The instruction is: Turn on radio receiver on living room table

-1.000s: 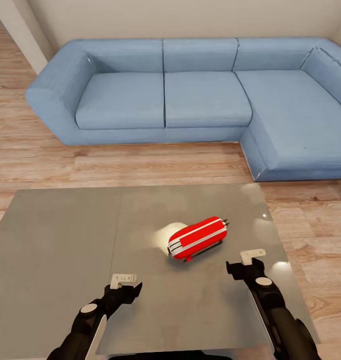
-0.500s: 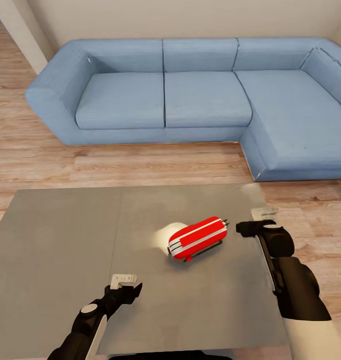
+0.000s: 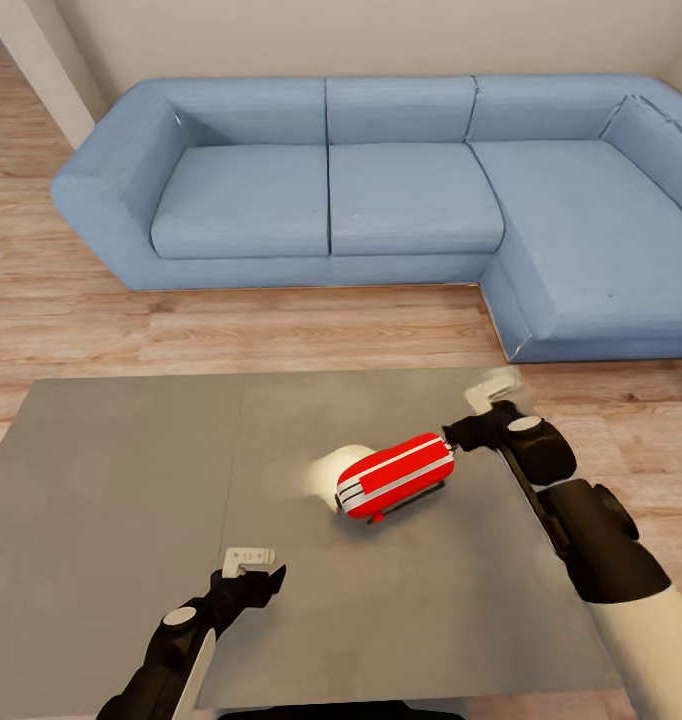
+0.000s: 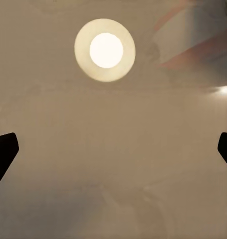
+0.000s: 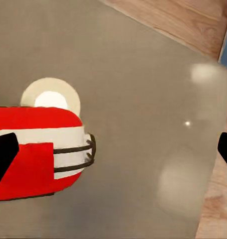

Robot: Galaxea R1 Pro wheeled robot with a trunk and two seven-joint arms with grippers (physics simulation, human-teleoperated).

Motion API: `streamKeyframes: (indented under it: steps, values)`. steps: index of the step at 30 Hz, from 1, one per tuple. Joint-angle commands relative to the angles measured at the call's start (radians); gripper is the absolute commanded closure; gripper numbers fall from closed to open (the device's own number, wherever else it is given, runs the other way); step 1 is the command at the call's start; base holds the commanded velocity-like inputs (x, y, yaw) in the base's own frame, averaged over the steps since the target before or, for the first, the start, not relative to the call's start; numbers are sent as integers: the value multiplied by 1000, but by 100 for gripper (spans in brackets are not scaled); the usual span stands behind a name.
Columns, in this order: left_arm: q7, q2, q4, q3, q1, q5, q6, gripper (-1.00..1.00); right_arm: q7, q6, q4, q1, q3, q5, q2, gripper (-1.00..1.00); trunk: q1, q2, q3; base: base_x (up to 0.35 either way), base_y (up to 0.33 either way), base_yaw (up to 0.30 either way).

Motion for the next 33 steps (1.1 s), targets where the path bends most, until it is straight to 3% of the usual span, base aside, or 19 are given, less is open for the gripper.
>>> streamKeyframes:
  steps: [1, 3, 4, 6, 7, 8, 9, 11, 12, 13, 15, 20, 30, 33]
  values:
    - [-1, -1, -3, -1, 0, 0, 3, -100, 277, -78, 6, -61, 166, 121, -87, -100, 0, 0, 0, 0, 0, 0]
    - [-1, -3, -3, -3, 0, 0, 4, -100, 405, -130, 7, -66, 205, 257, -89, -100, 0, 0, 0, 0, 0, 0]
    - [-1, -4, -4, -3, 0, 0, 5, -100, 443, -138, 7, -67, 210, 294, -89, -100, 0, 0, 0, 0, 0, 0]
    - [-1, -7, -4, -2, 0, 0, 5, -100, 602, -171, 7, -69, 224, 440, -86, -100, 0, 0, 0, 0, 0, 0]
    - [-1, -8, -4, -2, 0, 1, 5, -100, 714, -216, 6, -69, 228, 548, -72, -100, 0, 0, 0, 0, 0, 0]
    - [-1, -9, -4, -2, 0, 1, 5, -100, 748, -235, 6, -70, 229, 582, -64, -100, 0, 0, 0, 0, 0, 0]
    - [-1, -9, -4, -1, 0, 1, 5, -100, 815, -277, 6, -70, 230, 646, -46, -100, 0, 0, 0, 0, 0, 0]
    - [-1, -9, -3, 0, 0, 1, 5, -100, 877, -318, 6, -71, 229, 704, -29, -100, 0, 0, 0, 0, 0, 0]
    - [-1, -9, -3, 1, 0, 1, 5, -100, 965, -368, 6, -71, 226, 772, -9, -100, 0, 0, 0, 0, 0, 0]
    - [-1, -9, -3, 2, 0, 1, 5, -100, 1011, -392, 6, -71, 224, 804, 2, -100, 0, 0, 0, 0, 0, 0]
    - [-1, -10, -2, 4, 0, 1, 5, -100, 1065, -424, 6, -71, 223, 838, 19, -100, 0, 0, 0, 0, 0, 0]
    - [-1, -10, 0, 5, 0, 1, 5, -100, 1101, -465, 6, -71, 222, 864, 40, -100, 0, 0, 0, 0, 0, 0]
    - [-1, -10, 2, 5, 0, 1, 5, -100, 1111, -479, 20, -99, 219, 865, 55, -100, 0, 0, 0, 0, 0, 0]
    - [-1, -10, 2, 4, 0, 1, 5, -100, 1112, -484, 57, -130, 180, 860, 55, -100, 0, 0, 0, 0, 0, 0]
